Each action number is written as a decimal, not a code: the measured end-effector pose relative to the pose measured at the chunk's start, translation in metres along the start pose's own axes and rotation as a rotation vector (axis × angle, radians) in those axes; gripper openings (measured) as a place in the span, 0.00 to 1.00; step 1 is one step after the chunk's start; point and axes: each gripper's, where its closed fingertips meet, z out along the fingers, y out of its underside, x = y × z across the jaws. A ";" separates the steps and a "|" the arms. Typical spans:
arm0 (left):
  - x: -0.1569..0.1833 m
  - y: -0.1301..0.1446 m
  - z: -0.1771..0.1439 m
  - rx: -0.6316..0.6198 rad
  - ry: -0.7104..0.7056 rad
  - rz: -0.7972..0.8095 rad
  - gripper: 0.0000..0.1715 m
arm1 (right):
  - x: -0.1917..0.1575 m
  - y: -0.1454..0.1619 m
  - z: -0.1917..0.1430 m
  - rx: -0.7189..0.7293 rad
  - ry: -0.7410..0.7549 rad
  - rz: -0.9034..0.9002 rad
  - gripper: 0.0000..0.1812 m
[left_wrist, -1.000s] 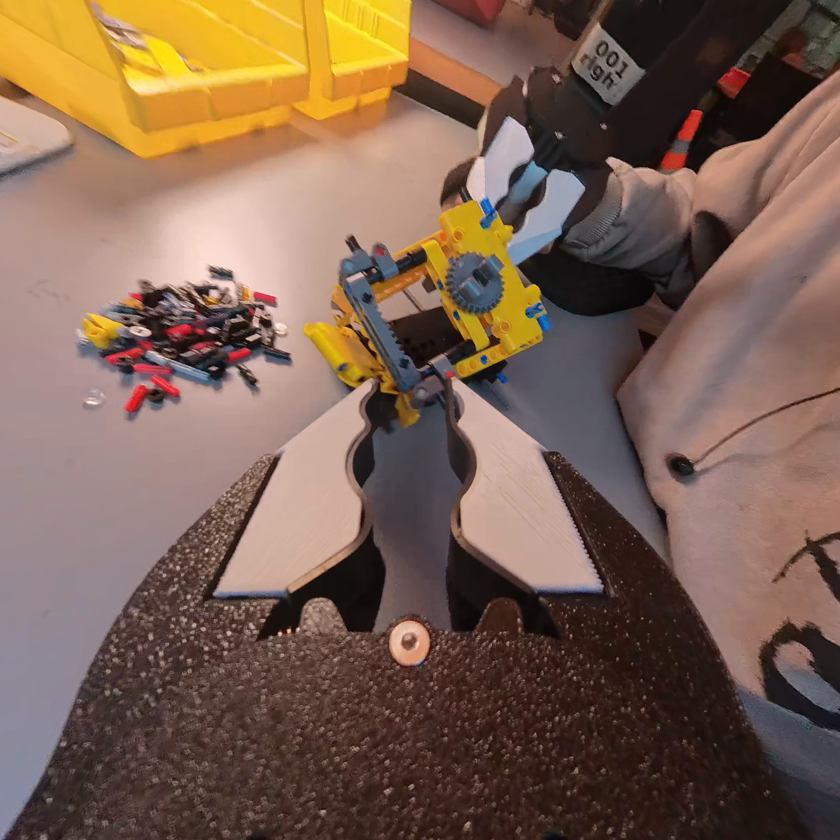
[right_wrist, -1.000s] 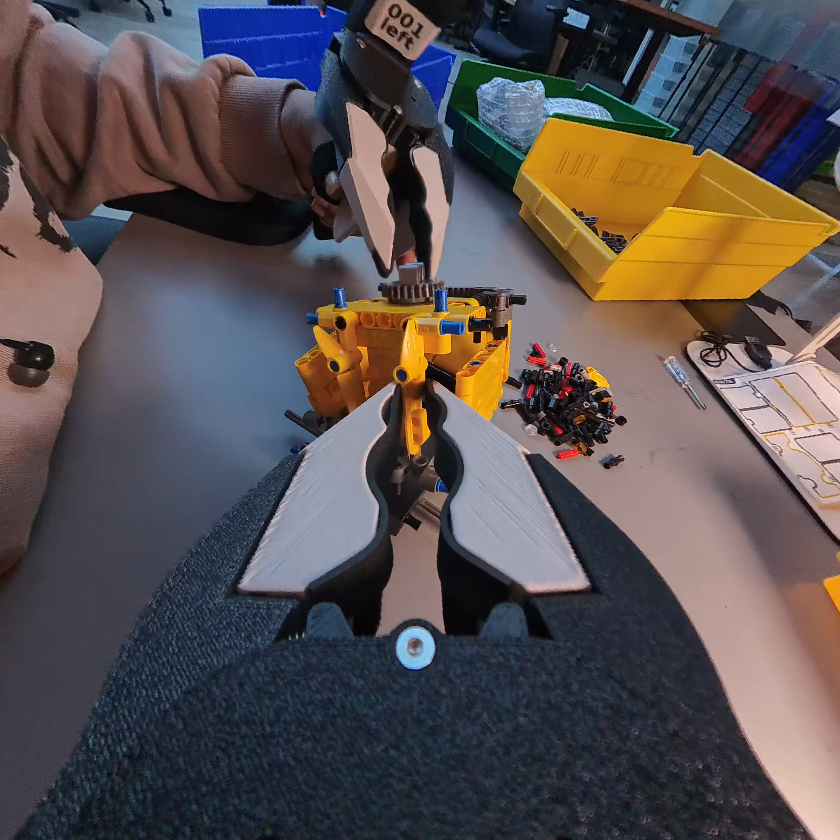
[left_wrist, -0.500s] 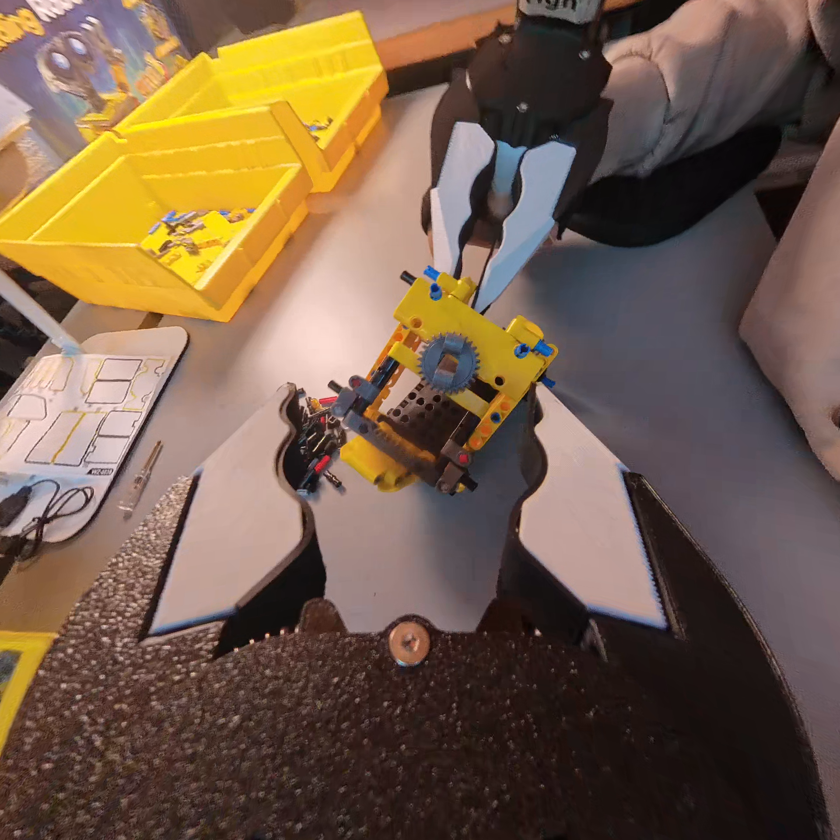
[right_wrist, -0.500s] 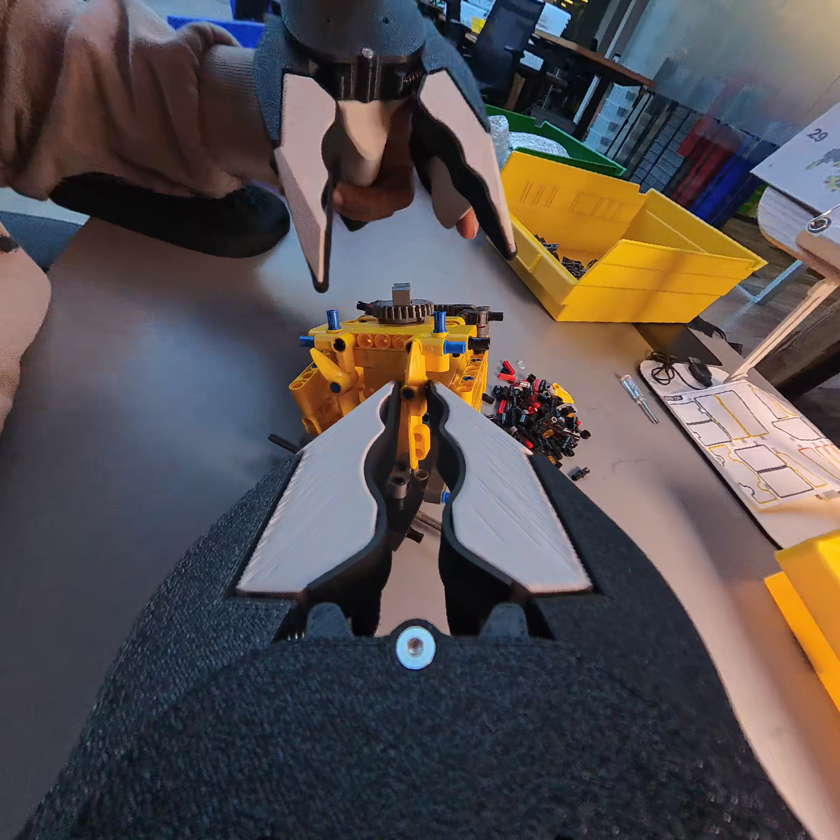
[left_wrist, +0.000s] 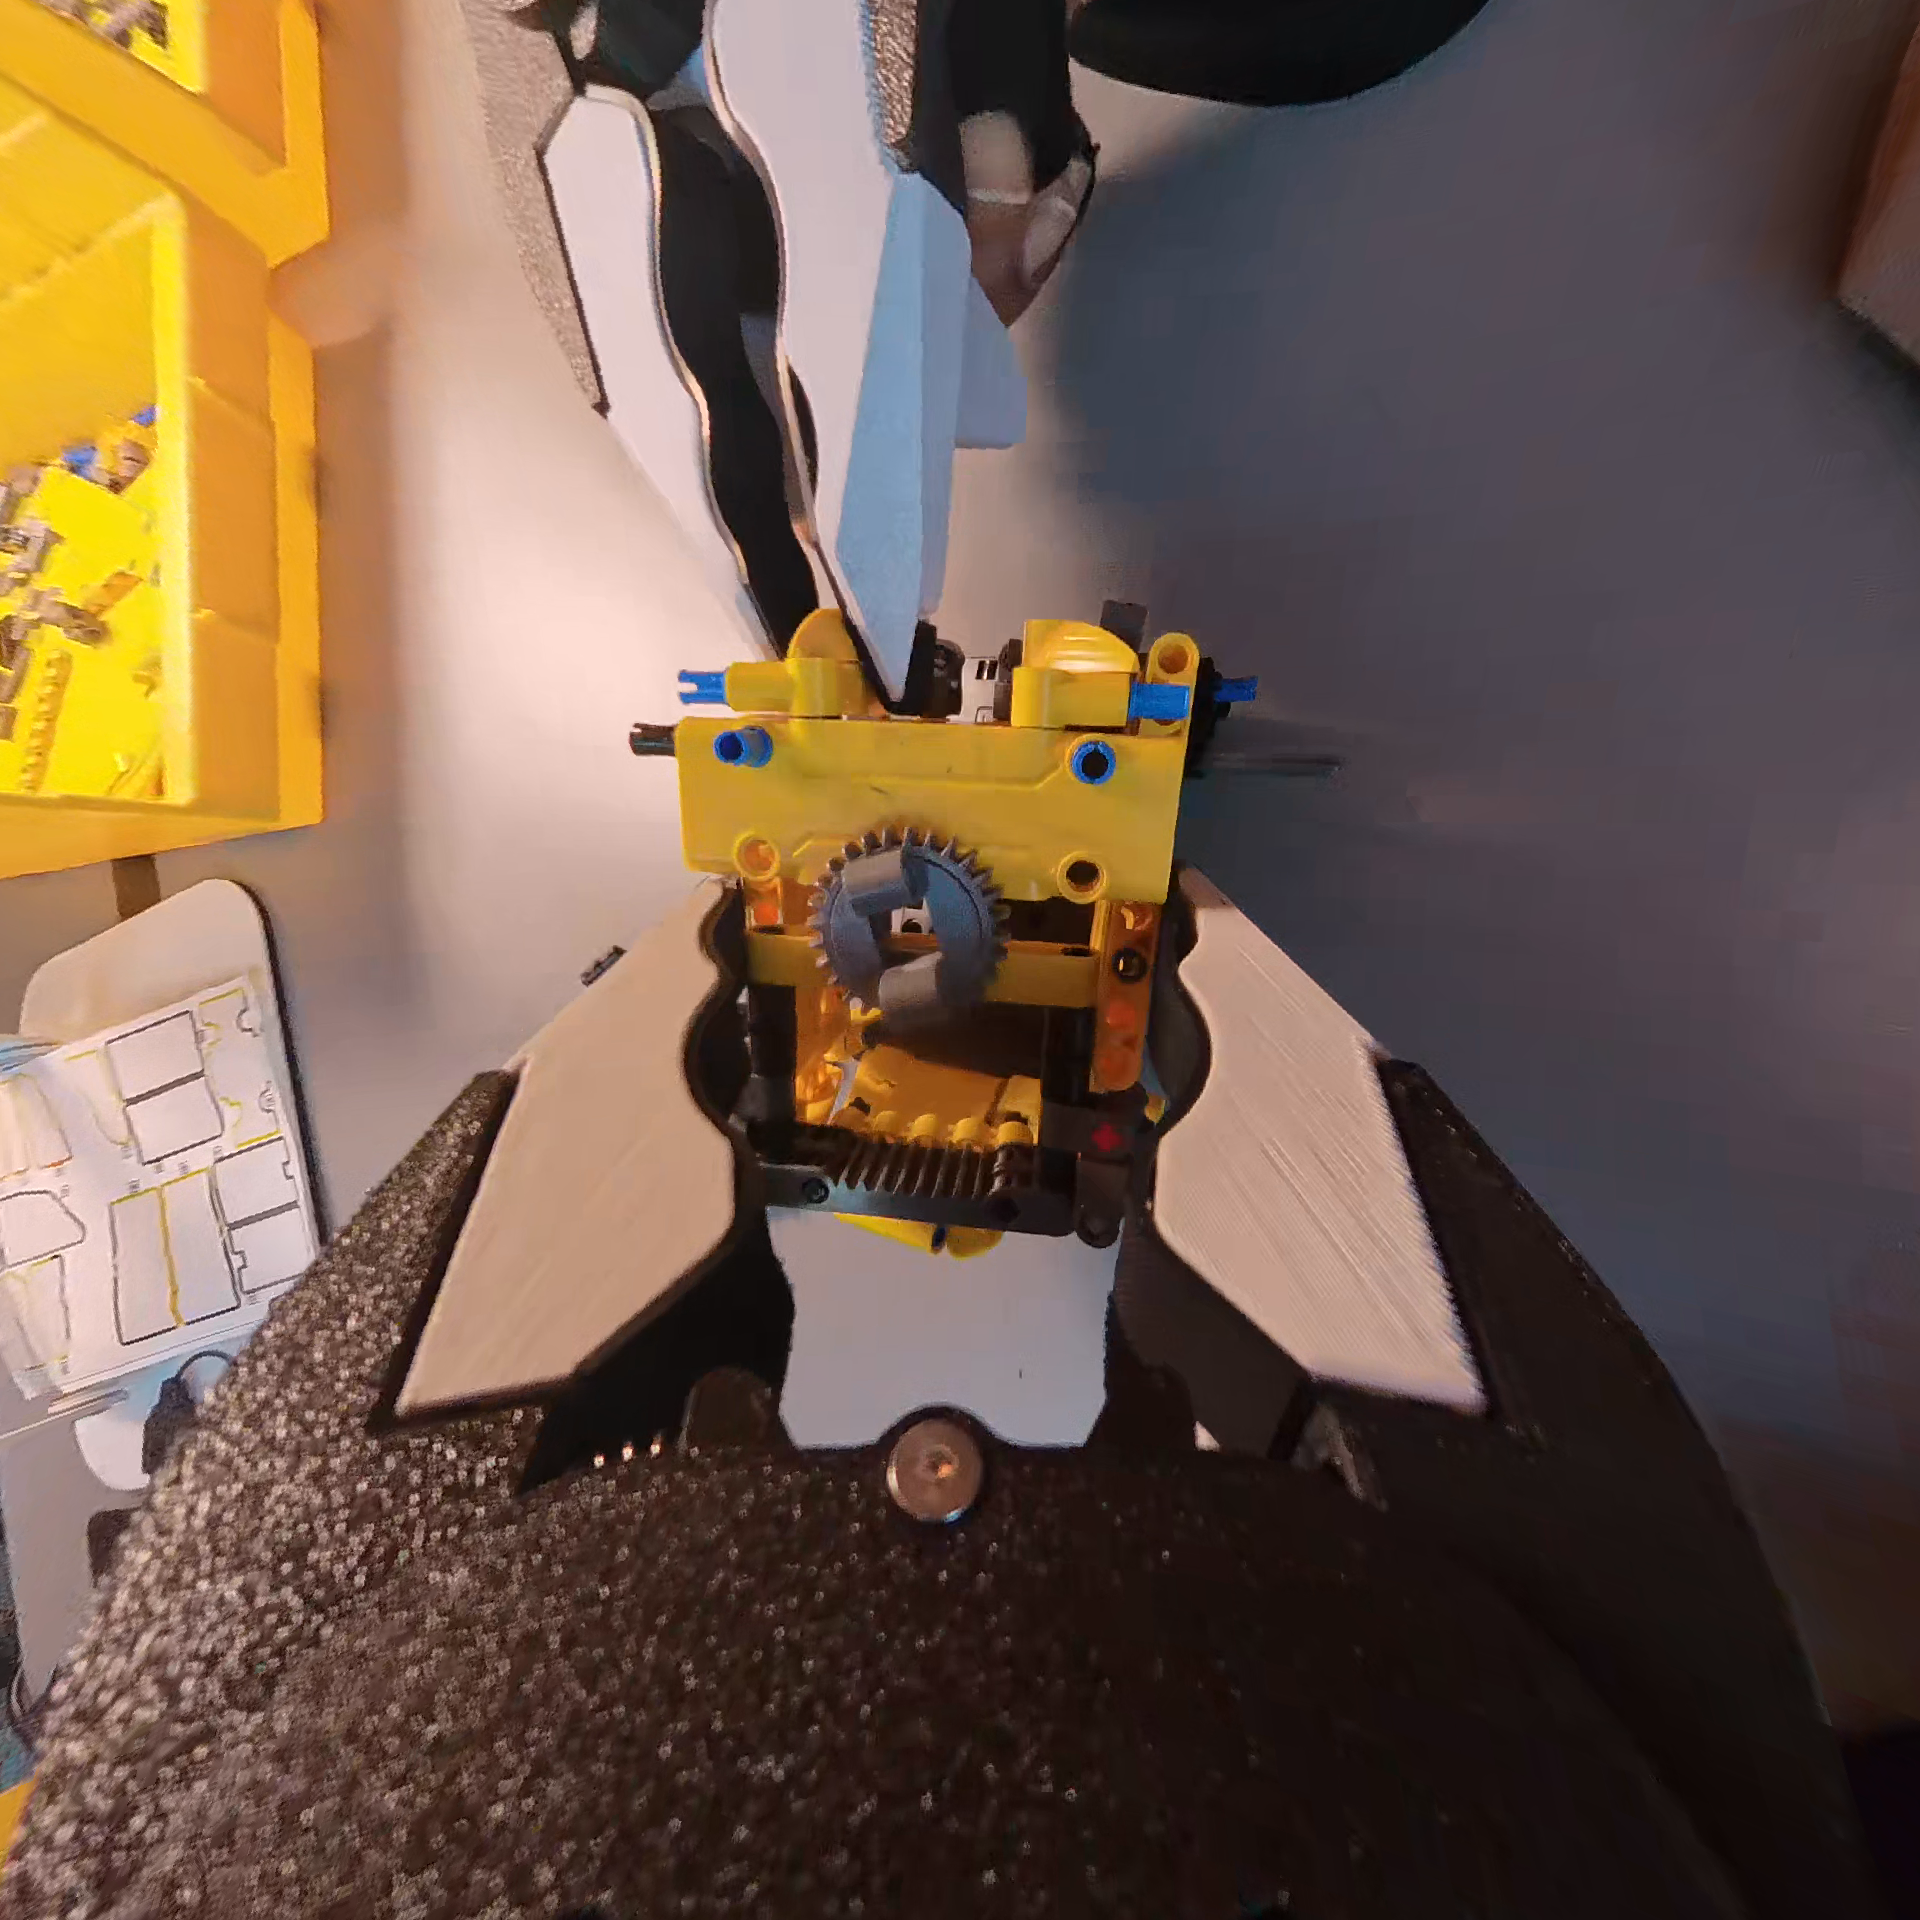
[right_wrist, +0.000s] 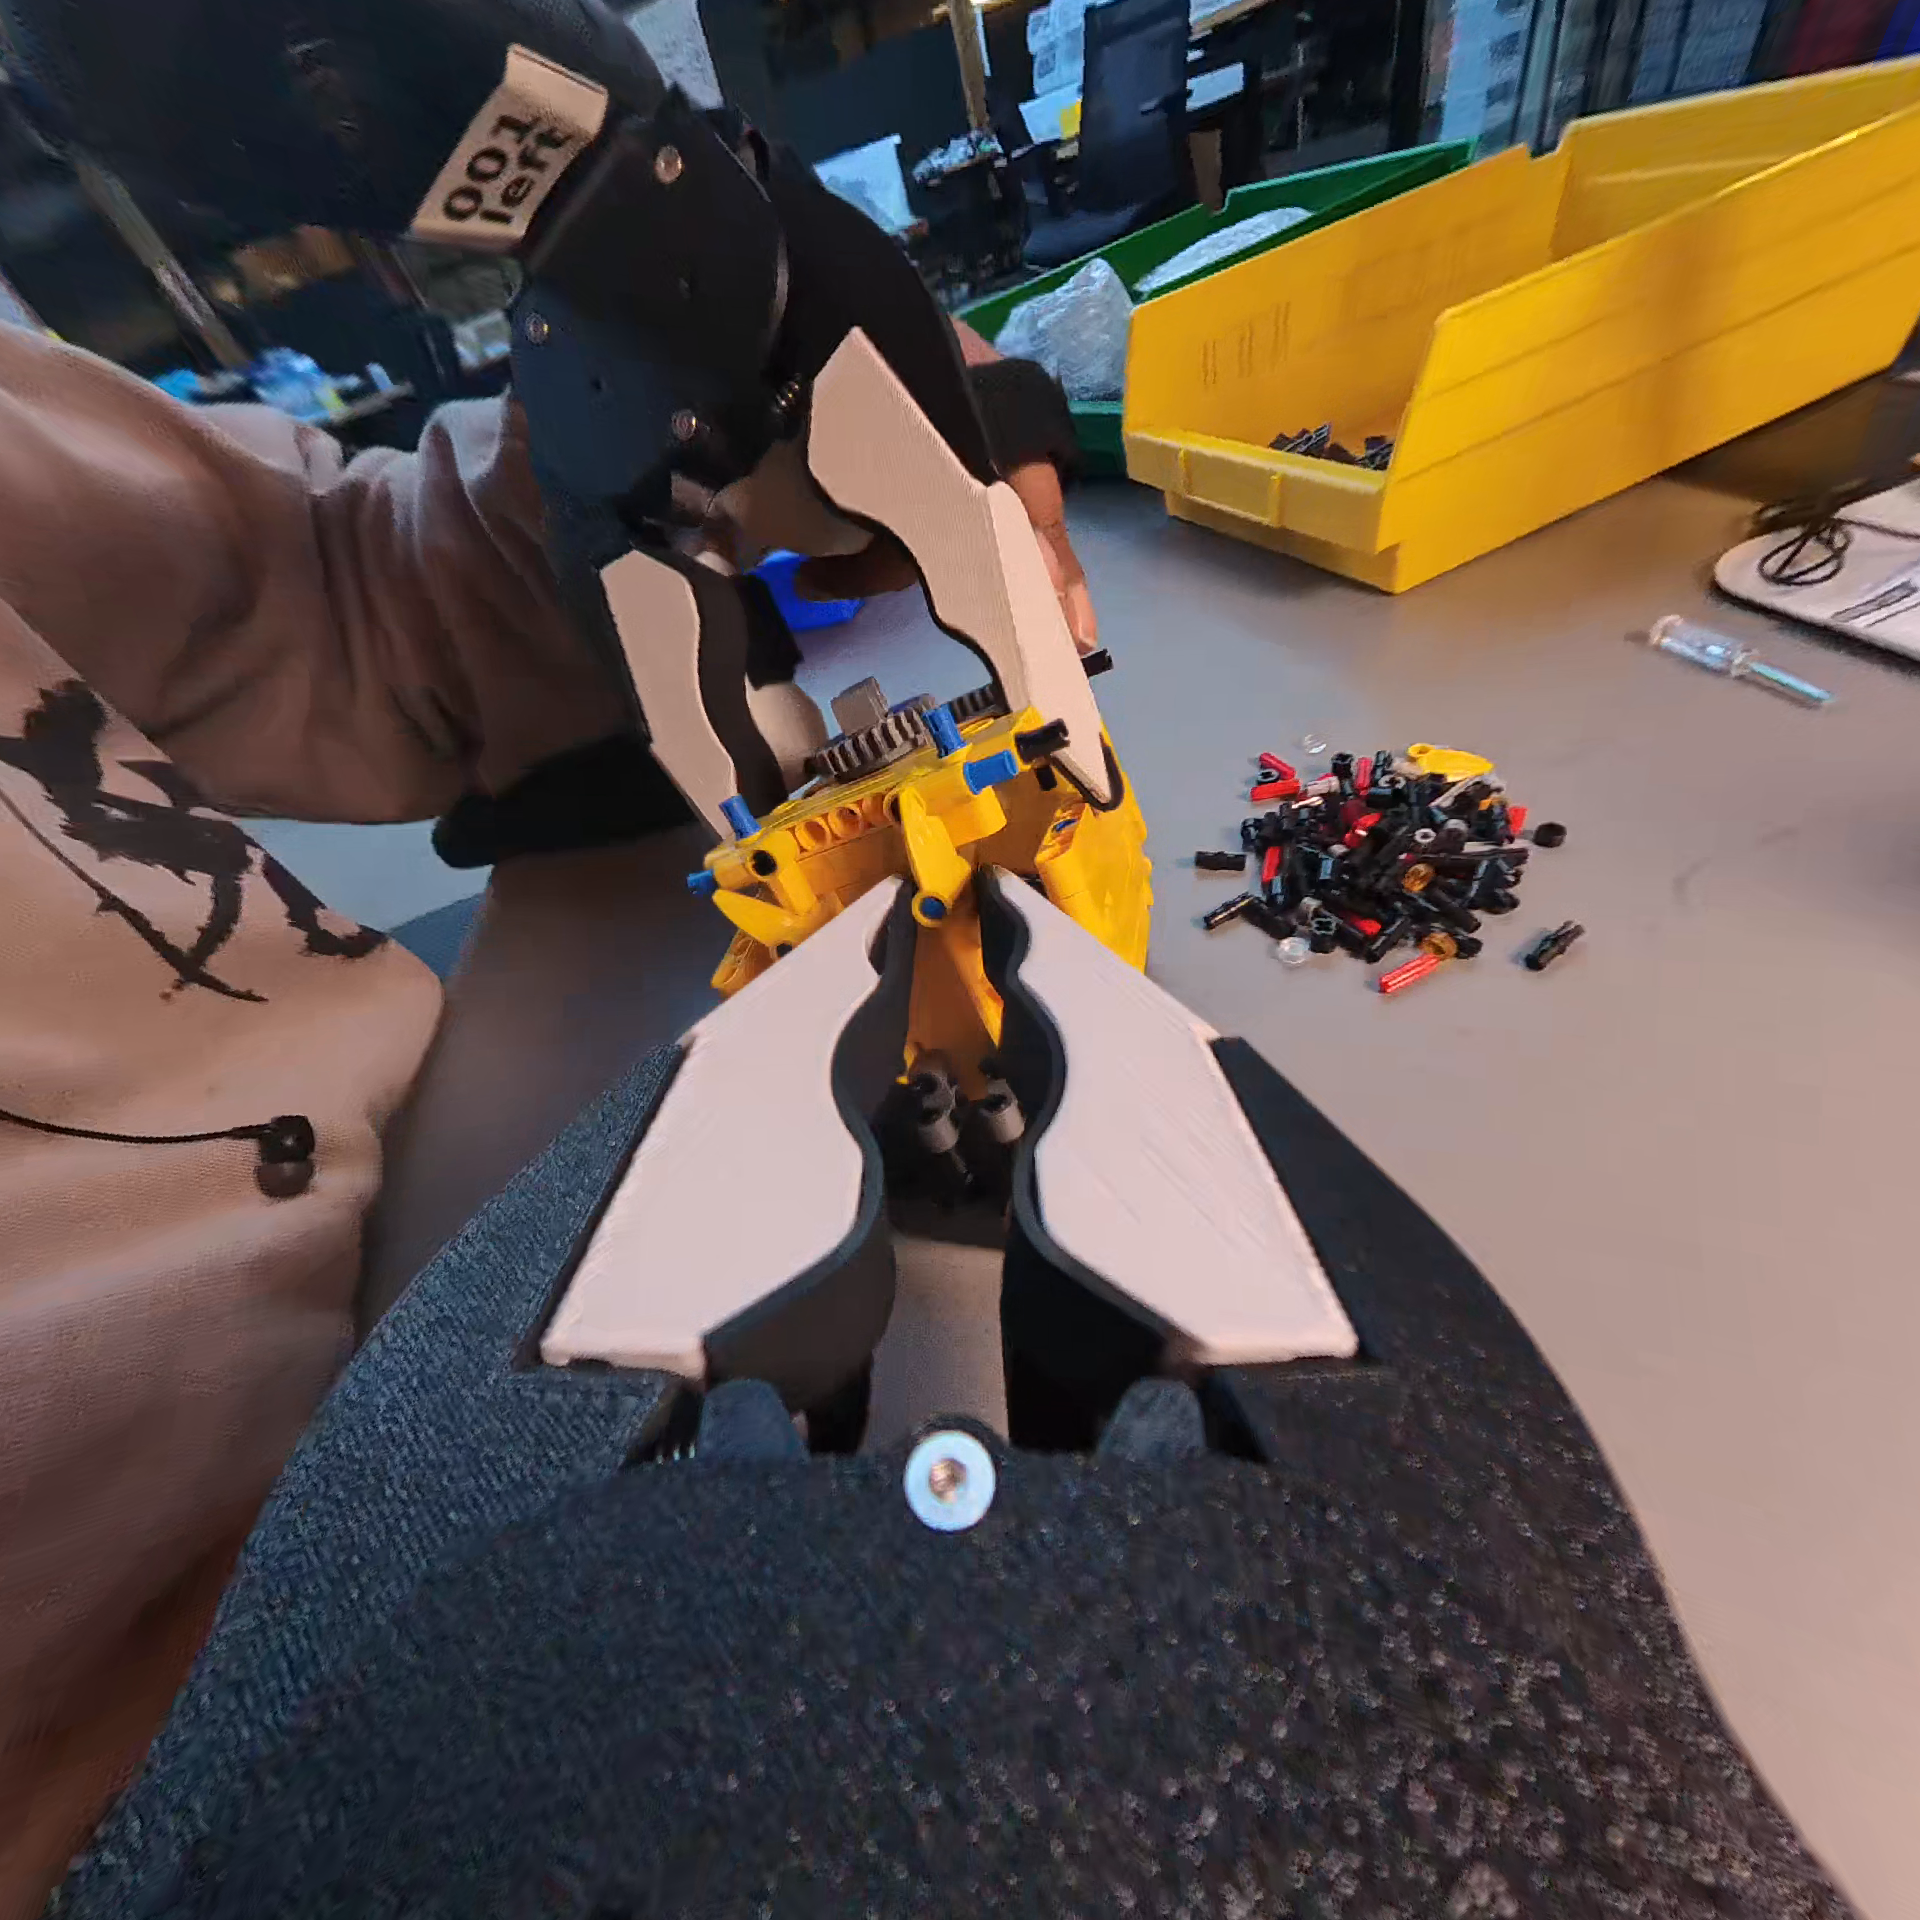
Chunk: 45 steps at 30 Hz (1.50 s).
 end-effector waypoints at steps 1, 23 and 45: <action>0.001 0.001 -0.002 -0.027 0.033 -0.001 0.45 | -0.001 0.001 0.001 0.002 -0.018 0.031 0.06; 0.017 -0.010 -0.015 0.116 0.174 -0.187 0.44 | -0.017 -0.013 -0.001 -0.009 0.067 -0.316 0.03; 0.006 0.013 -0.022 0.123 -0.102 -0.181 0.44 | 0.049 0.079 -0.031 -0.559 0.237 -0.261 0.12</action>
